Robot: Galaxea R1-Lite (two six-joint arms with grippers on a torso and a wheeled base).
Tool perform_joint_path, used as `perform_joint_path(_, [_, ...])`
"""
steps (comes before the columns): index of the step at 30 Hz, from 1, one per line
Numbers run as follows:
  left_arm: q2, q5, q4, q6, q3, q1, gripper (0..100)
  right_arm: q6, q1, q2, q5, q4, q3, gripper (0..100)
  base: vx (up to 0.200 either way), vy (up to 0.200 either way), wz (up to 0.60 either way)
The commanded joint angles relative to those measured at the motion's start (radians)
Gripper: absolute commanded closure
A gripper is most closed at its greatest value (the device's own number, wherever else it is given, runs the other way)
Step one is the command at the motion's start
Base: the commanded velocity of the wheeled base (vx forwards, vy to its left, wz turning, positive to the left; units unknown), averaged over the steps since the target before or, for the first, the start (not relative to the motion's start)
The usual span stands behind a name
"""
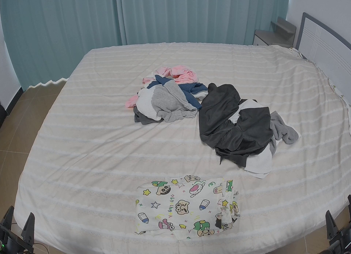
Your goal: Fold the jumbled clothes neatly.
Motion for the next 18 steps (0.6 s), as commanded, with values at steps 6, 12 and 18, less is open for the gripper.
perform_joint_path(6, [-0.027,0.043,0.001,-0.135,0.006,0.006,0,0.036,-0.006,-0.034,0.058,0.037,0.017,0,0.000,0.000,0.00])
perform_joint_path(12, [-0.027,-0.109,-0.025,0.022,0.015,0.006,0,0.019,-0.006,-0.034,0.069,0.038,0.017,0,0.000,0.000,0.00])
perform_joint_path(18, [-0.027,-0.026,0.001,0.022,-0.003,0.006,0,0.014,-0.006,-0.034,0.071,0.038,0.017,0,0.000,0.000,0.00])
